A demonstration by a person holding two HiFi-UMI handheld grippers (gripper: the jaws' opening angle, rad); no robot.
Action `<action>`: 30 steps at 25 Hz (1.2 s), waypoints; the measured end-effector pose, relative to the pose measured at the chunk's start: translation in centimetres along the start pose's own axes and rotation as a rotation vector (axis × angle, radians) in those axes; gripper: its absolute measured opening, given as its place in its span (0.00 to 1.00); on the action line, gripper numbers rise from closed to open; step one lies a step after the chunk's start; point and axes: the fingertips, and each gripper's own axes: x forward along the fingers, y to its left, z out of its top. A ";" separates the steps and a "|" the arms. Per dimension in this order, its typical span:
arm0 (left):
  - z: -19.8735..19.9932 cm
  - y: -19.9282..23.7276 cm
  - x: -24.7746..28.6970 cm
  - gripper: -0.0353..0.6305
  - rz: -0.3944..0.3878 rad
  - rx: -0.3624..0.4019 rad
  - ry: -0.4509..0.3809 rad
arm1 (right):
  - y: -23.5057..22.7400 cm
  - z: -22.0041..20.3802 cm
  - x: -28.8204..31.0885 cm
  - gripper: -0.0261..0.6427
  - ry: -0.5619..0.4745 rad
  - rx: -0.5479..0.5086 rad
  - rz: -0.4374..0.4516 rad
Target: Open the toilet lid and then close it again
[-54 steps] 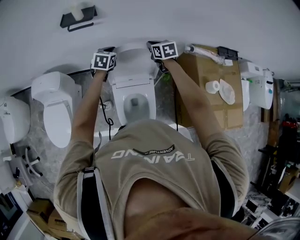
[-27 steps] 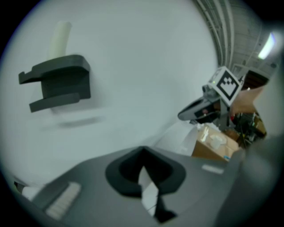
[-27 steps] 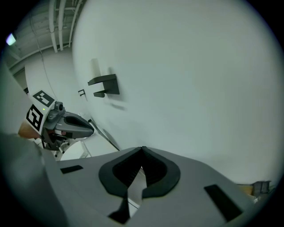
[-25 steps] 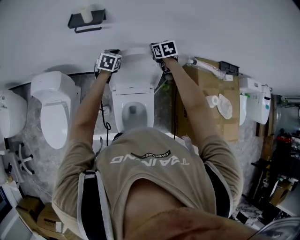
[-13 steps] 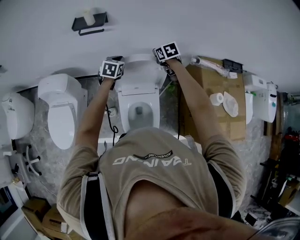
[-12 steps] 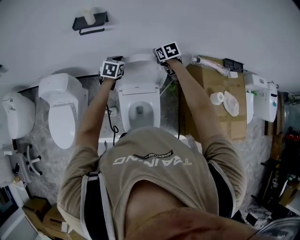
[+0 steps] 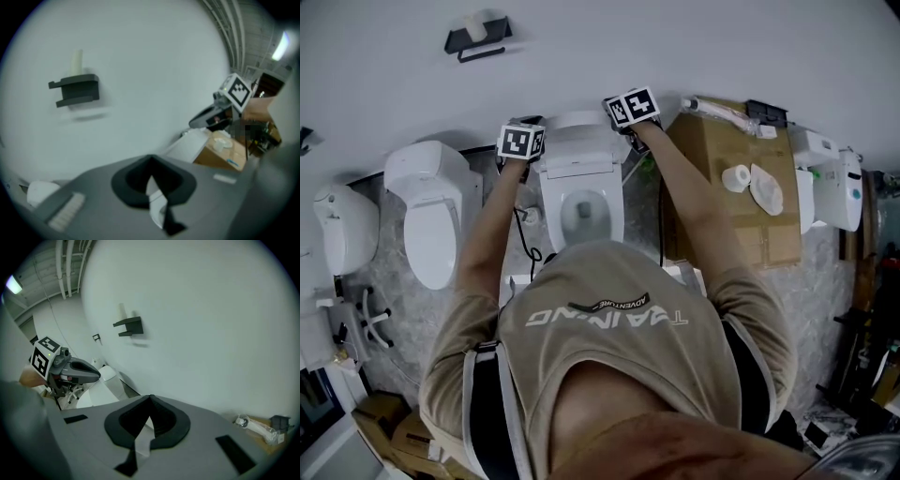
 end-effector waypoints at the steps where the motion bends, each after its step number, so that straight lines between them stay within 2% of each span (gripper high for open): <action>1: -0.4 -0.4 -0.4 0.06 0.000 -0.004 0.001 | 0.4 -0.4 -0.2 0.06 0.008 -0.009 0.006; 5: -2.3 -2.1 -2.1 0.06 -0.008 -0.013 0.001 | 2.5 -2.3 -0.9 0.06 0.019 -0.031 0.040; 9: -4.3 -3.5 -3.7 0.06 0.008 -0.057 -0.013 | 4.3 -4.3 -2.0 0.06 0.001 -0.021 0.069; 12: -5.6 -4.4 -4.5 0.06 0.023 -0.065 0.003 | 5.3 -6.0 -2.6 0.06 0.007 -0.005 0.105; 18: -8.6 -6.5 -6.1 0.06 0.047 -0.064 0.056 | 7.5 -9.4 -3.8 0.06 0.017 -0.045 0.144; 22: -10.1 -7.5 -6.7 0.06 0.013 -0.065 0.088 | 8.8 -10.9 -4.1 0.06 0.024 -0.029 0.178; 27: -14.0 -9.6 -8.3 0.06 -0.071 0.048 0.170 | 11.8 -14.9 -4.1 0.06 0.072 0.008 0.200; 30: -16.6 -11.1 -8.9 0.06 -0.119 0.007 0.172 | 12.7 -18.0 -4.2 0.06 0.131 0.023 0.186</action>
